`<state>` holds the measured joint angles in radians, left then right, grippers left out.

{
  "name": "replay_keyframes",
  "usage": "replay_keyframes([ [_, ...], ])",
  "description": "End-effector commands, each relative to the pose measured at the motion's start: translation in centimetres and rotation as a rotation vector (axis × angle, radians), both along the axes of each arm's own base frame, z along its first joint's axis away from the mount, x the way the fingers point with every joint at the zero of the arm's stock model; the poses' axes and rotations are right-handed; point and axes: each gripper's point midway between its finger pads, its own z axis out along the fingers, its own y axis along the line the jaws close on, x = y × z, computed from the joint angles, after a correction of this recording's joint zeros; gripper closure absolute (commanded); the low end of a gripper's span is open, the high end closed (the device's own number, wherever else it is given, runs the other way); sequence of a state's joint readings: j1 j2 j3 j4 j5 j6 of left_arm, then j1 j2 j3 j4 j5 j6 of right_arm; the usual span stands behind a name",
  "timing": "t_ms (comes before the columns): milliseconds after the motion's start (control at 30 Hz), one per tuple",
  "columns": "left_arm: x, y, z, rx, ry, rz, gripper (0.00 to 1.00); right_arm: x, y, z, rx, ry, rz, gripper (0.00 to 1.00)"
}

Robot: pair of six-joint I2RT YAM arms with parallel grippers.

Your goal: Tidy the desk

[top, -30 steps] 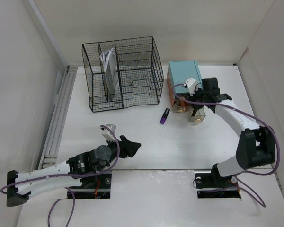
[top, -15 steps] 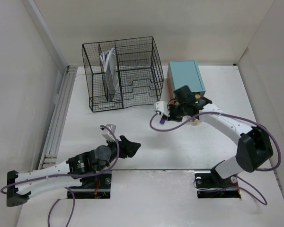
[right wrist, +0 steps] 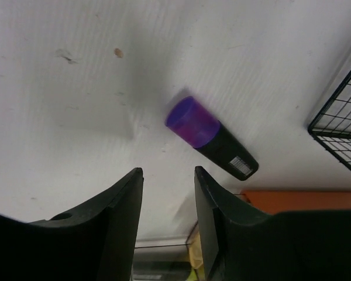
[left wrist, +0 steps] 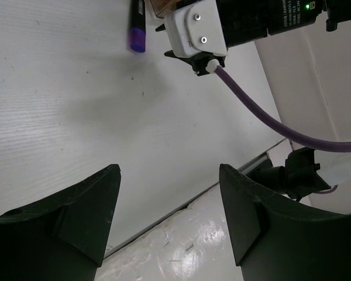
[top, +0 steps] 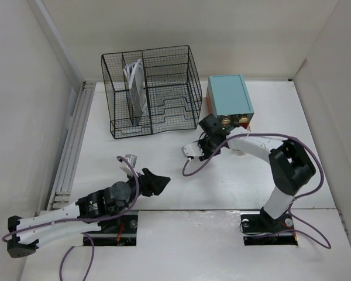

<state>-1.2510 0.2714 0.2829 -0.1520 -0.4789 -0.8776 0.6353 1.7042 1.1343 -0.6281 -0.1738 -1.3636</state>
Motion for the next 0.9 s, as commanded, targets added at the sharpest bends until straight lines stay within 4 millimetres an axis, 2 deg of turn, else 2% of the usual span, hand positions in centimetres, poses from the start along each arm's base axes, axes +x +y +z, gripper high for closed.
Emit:
replay_keyframes([
  [0,-0.1,0.2,0.6,-0.025,0.001,0.008,0.35,3.0,1.4,2.5,-0.022,-0.148,0.067,0.54],
  [200,-0.1,0.3,0.4,-0.034,0.006,0.010,0.35,4.1,1.6,2.6,-0.047,-0.180,0.081,0.49],
  [233,-0.1,0.3,0.4,-0.034,0.006,0.010,0.35,4.6,1.6,2.2,-0.064,-0.181,0.085,0.49],
  [267,-0.1,0.3,0.4,-0.034,0.006,0.010,0.35,4.2,1.3,1.6,-0.082,-0.156,0.088,0.49],
  [333,-0.1,0.3,0.4,-0.034,0.006,0.010,0.35,4.6,1.6,1.6,-0.089,-0.160,0.106,0.48],
  [367,-0.1,0.3,0.4,-0.034,0.006,0.010,0.35,4.2,1.8,0.8,-0.103,-0.139,0.117,0.48],
  [400,-0.1,0.3,0.4,-0.034,0.006,0.010,0.35,4.2,1.9,1.1,-0.107,-0.142,0.130,0.48],
  [567,-0.1,0.3,0.0,-0.026,0.008,0.010,0.35,4.8,2.1,-0.2,-0.154,-0.108,0.159,0.48],
  [667,0.0,0.5,0.4,-0.031,0.004,0.019,0.35,4.5,2.1,-0.9,-0.182,-0.089,0.181,0.48],
  [700,0.0,0.6,0.2,-0.022,0.007,0.019,0.35,4.6,2.6,-0.5,-0.179,-0.103,0.202,0.48],
  [867,0.1,0.7,0.4,-0.021,0.004,0.028,0.35,2.8,2.4,-2.1,-0.248,0.001,0.265,0.48],
])
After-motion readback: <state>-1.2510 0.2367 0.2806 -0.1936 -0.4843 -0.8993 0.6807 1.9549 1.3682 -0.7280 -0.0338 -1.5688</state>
